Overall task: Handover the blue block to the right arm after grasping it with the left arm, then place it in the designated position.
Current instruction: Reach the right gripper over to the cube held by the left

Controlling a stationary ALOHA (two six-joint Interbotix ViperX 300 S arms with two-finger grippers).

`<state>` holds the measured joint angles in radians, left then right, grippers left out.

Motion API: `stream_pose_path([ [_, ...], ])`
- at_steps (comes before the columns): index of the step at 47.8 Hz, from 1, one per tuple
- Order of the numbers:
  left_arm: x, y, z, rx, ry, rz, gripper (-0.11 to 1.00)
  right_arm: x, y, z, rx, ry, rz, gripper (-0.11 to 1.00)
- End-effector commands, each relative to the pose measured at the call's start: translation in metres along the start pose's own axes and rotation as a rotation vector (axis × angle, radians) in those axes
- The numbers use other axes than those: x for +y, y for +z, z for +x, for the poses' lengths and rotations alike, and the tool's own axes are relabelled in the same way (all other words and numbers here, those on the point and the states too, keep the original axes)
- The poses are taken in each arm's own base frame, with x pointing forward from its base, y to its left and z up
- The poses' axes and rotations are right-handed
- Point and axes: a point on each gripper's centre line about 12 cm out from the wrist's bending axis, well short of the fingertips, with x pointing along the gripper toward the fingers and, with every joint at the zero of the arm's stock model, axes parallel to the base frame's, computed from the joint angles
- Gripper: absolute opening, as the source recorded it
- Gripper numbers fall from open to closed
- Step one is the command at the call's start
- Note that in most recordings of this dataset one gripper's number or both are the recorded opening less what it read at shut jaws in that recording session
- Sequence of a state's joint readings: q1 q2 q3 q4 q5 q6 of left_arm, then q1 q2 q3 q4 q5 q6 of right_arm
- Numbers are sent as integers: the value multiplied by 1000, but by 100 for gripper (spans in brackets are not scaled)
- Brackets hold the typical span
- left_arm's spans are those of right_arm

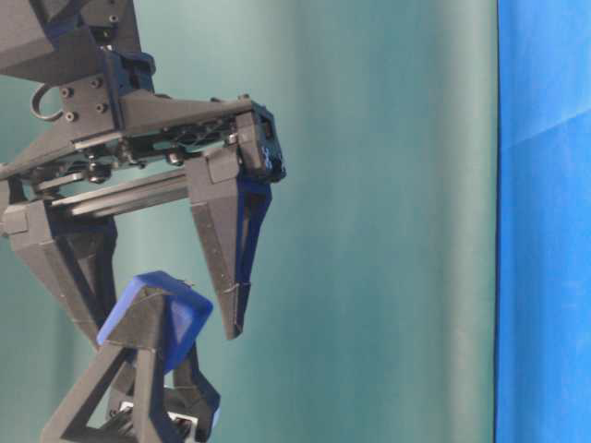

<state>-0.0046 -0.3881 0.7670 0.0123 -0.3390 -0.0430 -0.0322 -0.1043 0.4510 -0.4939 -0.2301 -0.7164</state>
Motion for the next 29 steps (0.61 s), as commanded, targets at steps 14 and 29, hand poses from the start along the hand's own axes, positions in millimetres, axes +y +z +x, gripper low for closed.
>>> stream_pose_path([
  [14,-2,12,-2,-38,-5,-1,49,-19,13,-5,-12,-34,76,47],
  [29,-3,13,0,-38,-8,2,49,-18,12,-5,-1,-24,85,47],
])
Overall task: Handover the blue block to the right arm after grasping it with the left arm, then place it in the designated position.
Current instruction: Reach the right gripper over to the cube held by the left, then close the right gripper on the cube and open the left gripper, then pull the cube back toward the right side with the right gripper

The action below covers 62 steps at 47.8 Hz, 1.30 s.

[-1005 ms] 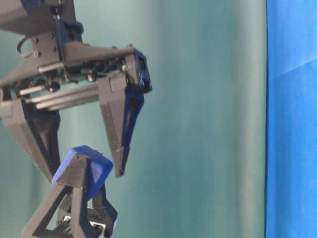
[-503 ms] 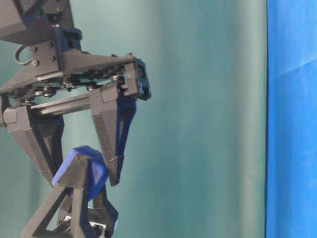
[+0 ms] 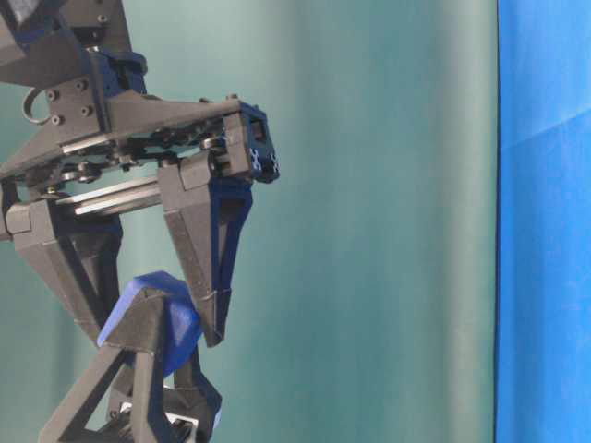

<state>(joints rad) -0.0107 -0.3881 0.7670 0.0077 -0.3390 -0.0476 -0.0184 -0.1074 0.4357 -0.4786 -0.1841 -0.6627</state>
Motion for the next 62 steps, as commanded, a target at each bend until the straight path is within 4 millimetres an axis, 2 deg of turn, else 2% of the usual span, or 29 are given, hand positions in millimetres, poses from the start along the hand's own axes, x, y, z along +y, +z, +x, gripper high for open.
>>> stream_pose_path([
  [1,-2,13,0,-40,-6,11,49,-15,9,-6,-20,-39,20,47],
  [11,-2,13,1,-40,-7,6,50,-15,9,-6,-20,-39,22,47],
  [13,-3,13,1,-40,-10,5,57,-15,9,-6,-19,-38,22,47],
  [17,-5,14,0,-45,-16,6,80,-15,8,-6,-14,-34,22,47],
  [21,-5,14,0,-45,-16,8,92,-14,7,-6,-8,-29,22,47],
  [37,-5,13,-2,-47,-16,8,91,-11,9,-12,-9,-22,23,47],
  [45,-5,14,-7,-52,-16,8,91,-8,10,-33,-6,-20,22,47],
  [62,-5,13,-12,-49,-16,8,91,2,6,-94,31,-14,41,47],
])
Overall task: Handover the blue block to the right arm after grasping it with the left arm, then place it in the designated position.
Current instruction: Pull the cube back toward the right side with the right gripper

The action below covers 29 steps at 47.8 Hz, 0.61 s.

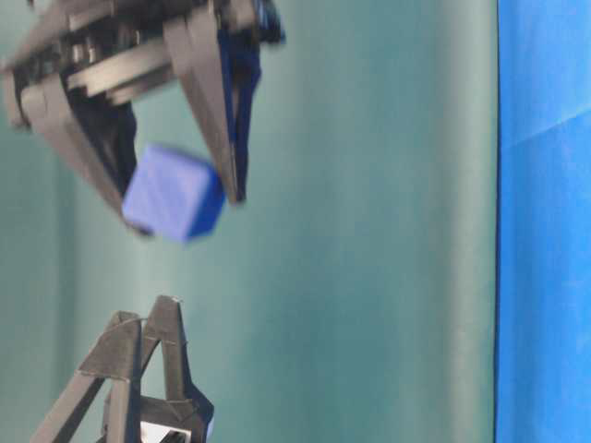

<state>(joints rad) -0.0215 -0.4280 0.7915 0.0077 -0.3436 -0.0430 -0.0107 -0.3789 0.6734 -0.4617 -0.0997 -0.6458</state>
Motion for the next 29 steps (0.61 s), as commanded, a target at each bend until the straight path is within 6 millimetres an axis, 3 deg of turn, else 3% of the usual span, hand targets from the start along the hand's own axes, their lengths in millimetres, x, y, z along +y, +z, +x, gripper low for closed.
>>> stream_pose_path([
  [1,-1,9,-2,-29,-5,3,91,-11,6,-18,-15,-39,11,47],
  [10,-1,10,-2,-31,-5,3,91,-9,6,-40,1,-39,14,47],
  [23,-1,11,-1,-32,-5,3,91,-8,7,-41,4,-32,16,47],
  [29,-1,11,-1,-32,-5,3,91,-9,8,-41,1,-35,98,47],
])
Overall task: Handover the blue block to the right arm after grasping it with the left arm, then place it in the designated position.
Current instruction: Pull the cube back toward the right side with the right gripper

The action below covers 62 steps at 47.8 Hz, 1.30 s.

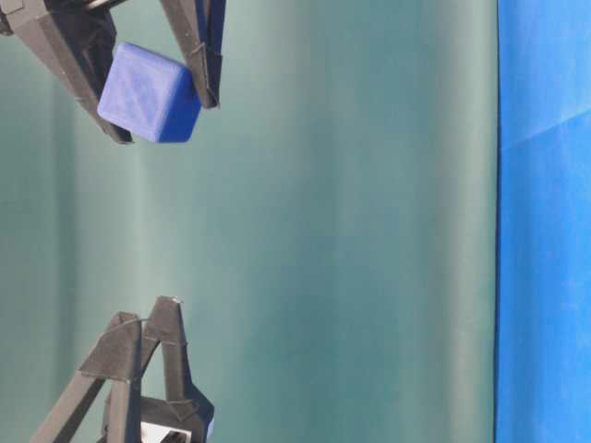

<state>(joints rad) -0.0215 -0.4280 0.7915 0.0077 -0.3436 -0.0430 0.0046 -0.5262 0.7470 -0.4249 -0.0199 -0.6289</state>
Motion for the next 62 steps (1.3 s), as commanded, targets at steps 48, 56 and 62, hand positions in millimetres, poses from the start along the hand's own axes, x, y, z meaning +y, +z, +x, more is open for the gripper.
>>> stream_pose_path([
  [48,-5,11,-1,-32,-17,15,91,-12,6,-11,-12,-22,972,47],
  [56,-6,11,-1,-32,-18,15,91,-13,6,-11,-12,-22,981,47],
  [62,-6,10,-1,-30,-18,15,91,-13,6,-11,-11,-24,982,47],
])
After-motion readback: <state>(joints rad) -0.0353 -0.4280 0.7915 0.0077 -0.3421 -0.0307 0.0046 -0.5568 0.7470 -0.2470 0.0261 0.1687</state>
